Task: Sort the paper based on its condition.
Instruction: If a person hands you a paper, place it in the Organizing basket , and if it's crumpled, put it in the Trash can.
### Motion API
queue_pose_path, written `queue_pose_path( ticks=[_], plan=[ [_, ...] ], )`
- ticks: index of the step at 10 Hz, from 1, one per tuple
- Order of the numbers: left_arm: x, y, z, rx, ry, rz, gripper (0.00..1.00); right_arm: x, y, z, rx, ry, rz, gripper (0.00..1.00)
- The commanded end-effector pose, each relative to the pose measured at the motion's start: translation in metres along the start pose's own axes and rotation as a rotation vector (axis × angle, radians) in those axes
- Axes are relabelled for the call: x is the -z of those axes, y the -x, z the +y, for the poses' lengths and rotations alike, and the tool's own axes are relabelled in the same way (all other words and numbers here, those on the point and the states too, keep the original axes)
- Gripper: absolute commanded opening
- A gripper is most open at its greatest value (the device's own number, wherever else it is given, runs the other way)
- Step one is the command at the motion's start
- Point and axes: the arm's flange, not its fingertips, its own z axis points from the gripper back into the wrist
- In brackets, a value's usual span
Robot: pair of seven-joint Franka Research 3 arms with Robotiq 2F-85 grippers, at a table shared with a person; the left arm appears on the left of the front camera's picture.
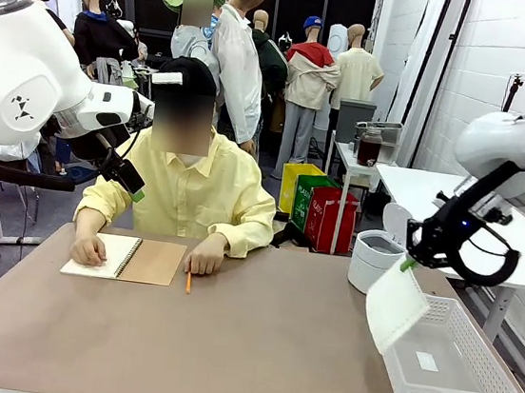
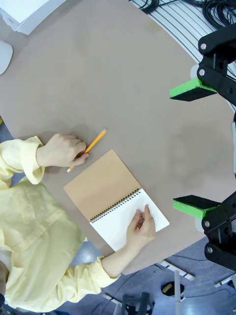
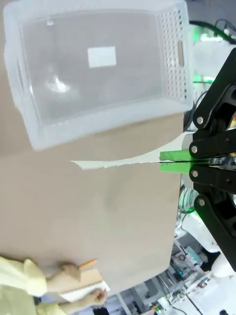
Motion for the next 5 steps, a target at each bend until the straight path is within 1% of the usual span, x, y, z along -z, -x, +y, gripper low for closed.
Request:
queue_pose_path(
  ticks=[1,3,4,5],
  plan=[
    [-0.001,0.000,0.001,-0.005,-0.001,0.000,1.00,0.003,0.008,-0.023,-0.027,0.055,0.025,0.00],
    [-0.001,0.000,0.001,-0.005,-0.001,0.000,1.00,0.010,-0.007,-0.051,-0.028,0.102,-0.040,0.00],
    [-0.001,0.000,0.001,-0.005,-0.001,0.000,1.00,0.014,-0.016,-0.062,-0.043,0.114,-0.048,0.00],
    [-0.001,0.000,0.001,-0.005,-0.001,0.000,1.00,0.018,-0.025,-0.070,-0.042,0.147,-0.035,0.00]
  ],
)
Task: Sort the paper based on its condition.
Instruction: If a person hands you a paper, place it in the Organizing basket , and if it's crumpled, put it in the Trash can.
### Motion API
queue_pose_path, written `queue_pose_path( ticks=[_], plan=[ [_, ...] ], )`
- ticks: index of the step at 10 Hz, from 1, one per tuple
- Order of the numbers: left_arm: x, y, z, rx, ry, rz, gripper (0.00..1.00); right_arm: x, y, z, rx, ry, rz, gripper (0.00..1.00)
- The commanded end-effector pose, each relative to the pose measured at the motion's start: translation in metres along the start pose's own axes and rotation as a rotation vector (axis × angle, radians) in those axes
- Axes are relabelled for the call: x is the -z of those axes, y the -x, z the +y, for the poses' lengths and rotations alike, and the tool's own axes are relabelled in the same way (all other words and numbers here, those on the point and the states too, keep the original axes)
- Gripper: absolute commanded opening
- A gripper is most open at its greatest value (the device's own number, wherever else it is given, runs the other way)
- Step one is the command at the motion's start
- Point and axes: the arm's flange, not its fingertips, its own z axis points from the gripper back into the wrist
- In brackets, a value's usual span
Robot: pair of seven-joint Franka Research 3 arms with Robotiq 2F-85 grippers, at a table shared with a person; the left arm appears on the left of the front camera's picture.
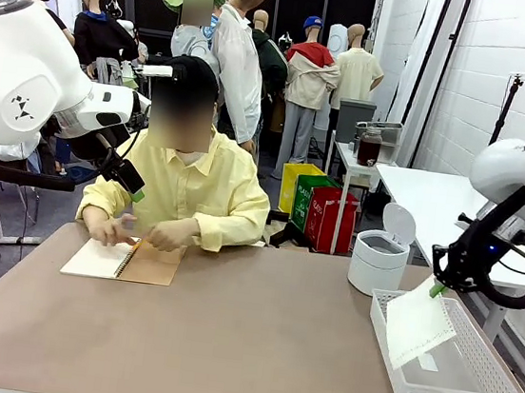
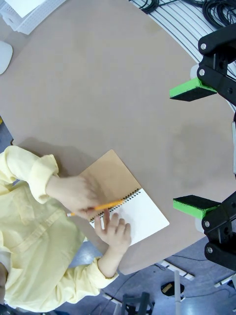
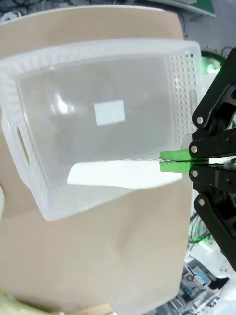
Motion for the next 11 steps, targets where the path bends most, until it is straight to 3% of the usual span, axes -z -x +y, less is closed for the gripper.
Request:
queue_pose_path(
  ticks=[1,5,7,11],
  plan=[
    [-0.001,0.000,0.001,-0.005,-0.001,0.000,1.00,0.018,-0.018,-0.012,-0.019,0.072,-0.010,0.00],
    [-0.001,0.000,0.001,-0.005,-0.001,0.000,1.00,0.039,-0.053,-0.027,0.008,0.221,-0.055,0.00],
    [-0.001,0.000,0.001,-0.005,-0.001,0.000,1.00,0.042,-0.063,-0.017,-0.023,0.265,-0.106,0.00],
    [-0.001,0.000,0.001,-0.005,-0.001,0.000,1.00,0.056,-0.065,-0.004,-0.044,0.199,-0.063,0.00]
  ],
)
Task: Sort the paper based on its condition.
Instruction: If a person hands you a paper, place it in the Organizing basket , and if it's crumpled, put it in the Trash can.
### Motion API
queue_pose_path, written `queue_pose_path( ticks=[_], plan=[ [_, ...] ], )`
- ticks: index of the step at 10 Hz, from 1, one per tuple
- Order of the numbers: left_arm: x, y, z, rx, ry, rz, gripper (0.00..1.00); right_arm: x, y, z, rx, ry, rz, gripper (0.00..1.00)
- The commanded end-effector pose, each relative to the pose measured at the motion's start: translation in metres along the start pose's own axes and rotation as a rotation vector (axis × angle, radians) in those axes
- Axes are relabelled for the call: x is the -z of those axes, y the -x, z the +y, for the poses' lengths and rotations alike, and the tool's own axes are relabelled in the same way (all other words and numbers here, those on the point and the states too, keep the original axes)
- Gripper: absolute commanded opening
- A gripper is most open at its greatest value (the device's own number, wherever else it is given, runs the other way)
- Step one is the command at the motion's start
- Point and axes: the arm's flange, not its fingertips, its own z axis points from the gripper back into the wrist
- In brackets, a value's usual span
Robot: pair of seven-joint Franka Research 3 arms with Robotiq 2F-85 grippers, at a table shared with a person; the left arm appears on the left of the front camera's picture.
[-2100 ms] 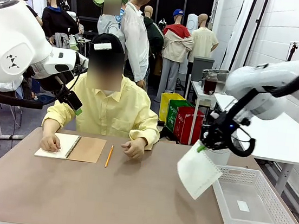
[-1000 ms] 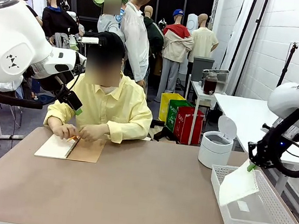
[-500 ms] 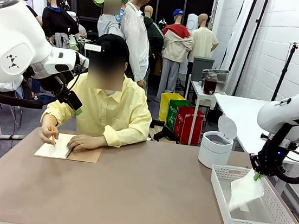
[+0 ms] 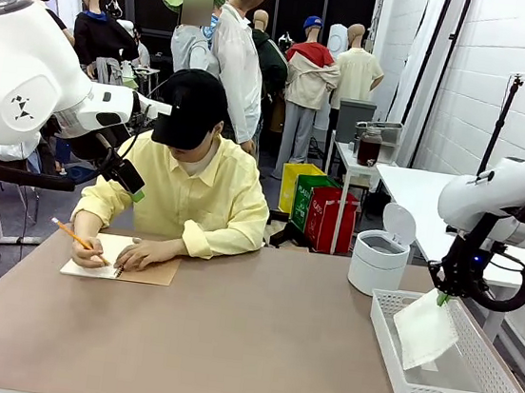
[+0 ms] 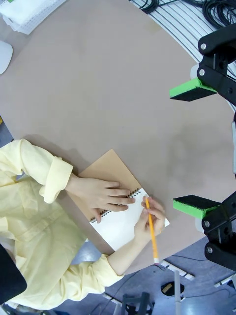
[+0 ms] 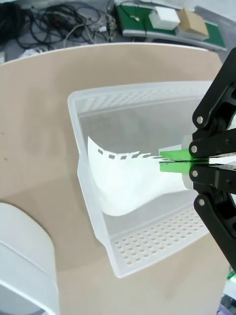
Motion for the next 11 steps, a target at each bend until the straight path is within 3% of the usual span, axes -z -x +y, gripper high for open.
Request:
queue_pose_path(
  ticks=[1,7,11],
  plan=[
    [-0.001,0.000,0.001,-0.005,-0.001,0.000,1.00,0.010,-0.001,-0.001,0.030,-0.016,0.025,0.00],
    [-0.001,0.000,0.001,-0.005,-0.001,0.000,1.00,0.030,0.007,0.003,0.048,0.054,0.072,0.00],
    [-0.001,0.000,0.001,-0.005,-0.001,0.000,1.00,0.022,0.010,0.008,0.106,0.076,0.112,0.78]
  ],
)
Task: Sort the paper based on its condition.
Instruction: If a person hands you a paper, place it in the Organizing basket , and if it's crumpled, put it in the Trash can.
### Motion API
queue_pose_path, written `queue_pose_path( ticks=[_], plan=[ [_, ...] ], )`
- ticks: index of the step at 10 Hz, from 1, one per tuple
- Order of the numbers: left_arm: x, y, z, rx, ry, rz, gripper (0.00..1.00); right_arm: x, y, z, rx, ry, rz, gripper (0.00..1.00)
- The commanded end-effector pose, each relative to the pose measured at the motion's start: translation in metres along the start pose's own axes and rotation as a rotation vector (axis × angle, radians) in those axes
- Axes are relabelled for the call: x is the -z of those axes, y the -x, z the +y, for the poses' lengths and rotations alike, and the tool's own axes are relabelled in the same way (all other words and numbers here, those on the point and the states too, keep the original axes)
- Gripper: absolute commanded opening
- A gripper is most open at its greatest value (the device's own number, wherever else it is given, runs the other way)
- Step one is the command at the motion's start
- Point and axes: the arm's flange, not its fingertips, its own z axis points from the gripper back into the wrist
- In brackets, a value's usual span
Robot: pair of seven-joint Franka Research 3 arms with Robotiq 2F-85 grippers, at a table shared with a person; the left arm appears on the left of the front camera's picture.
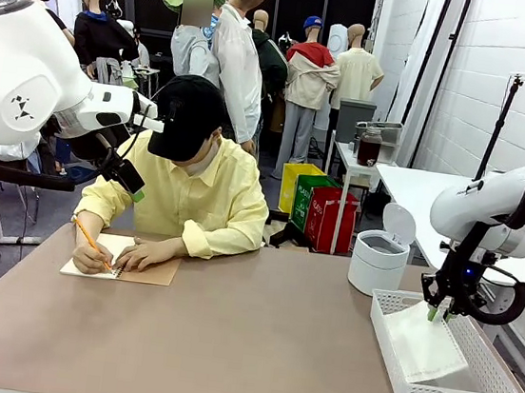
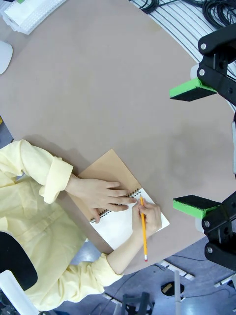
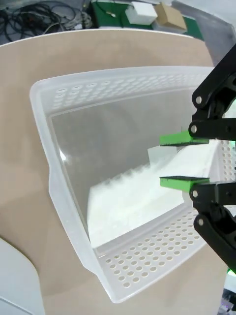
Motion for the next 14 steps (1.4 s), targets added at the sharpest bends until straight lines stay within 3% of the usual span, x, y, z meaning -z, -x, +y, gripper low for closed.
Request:
queue_pose_path(
  ticks=[1,8,10,11,14],
  plan=[
    [-0.001,0.000,0.001,-0.005,-0.001,0.000,1.00,-0.010,0.003,0.007,0.047,0.064,0.011,0.98],
    [-0.001,0.000,0.001,-0.005,-0.001,0.000,1.00,-0.035,0.007,0.016,0.103,0.134,-0.017,1.00],
    [-0.001,0.000,0.001,-0.005,-0.001,0.000,1.00,-0.034,0.004,0.034,0.093,0.111,-0.133,1.00],
    [-0.001,0.000,0.001,-0.005,-0.001,0.000,1.00,-0.037,0.006,0.015,0.080,0.095,-0.027,1.00],
    [-0.001,0.000,0.001,-0.005,-0.001,0.000,1.00,-0.037,0.006,0.015,0.080,0.095,-0.027,1.00]
  ],
)
